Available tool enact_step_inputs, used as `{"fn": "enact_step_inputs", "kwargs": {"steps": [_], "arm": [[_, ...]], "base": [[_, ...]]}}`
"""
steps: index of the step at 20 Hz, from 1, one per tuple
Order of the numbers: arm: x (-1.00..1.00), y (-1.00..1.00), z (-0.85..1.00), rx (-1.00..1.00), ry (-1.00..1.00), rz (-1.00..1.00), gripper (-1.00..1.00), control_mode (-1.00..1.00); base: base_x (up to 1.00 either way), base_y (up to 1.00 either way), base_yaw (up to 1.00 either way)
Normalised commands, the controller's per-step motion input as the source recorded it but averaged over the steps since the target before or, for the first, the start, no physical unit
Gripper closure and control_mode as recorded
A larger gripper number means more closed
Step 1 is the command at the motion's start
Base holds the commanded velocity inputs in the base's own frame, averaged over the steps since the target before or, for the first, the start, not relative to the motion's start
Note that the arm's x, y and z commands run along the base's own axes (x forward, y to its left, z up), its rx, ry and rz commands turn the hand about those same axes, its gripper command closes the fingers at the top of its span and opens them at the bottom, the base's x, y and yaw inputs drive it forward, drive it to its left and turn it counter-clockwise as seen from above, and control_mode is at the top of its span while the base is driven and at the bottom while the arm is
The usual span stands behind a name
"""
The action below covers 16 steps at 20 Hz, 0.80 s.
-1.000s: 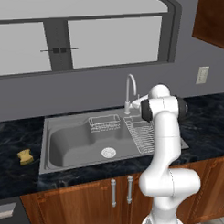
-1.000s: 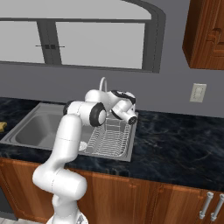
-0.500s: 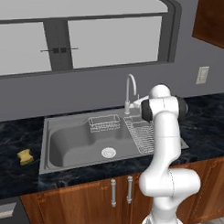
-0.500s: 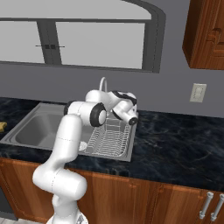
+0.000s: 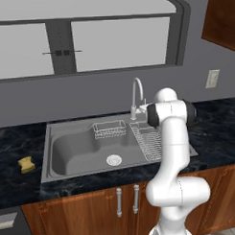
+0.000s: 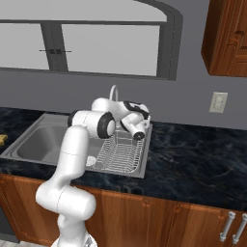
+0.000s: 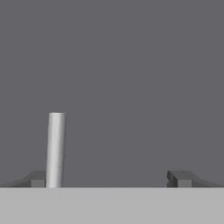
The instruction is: Soak the sponge with water for a few seconds and then drop it inside the sink.
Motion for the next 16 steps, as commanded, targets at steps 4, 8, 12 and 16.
{"fn": "enact_step_inputs", "kwargs": {"steps": [4, 8, 12, 16], "arm": [[0.14, -0.31, 0.0, 0.05, 0.0, -0.11, -1.0, -1.0], [0.08, -0.33, 0.0, 0.05, 0.0, -0.01, -1.0, -1.0], [0.08, -0.38, 0.0, 0.11, 0.0, 0.0, -1.0, -1.0], [0.0, -0.44, -0.01, 0.13, 0.0, -0.01, -1.0, -1.0]], "base": [[0.0, 0.0, 0.0], [0.0, 0.0, 0.0], [0.0, 0.0, 0.0], [0.0, 0.0, 0.0]]}}
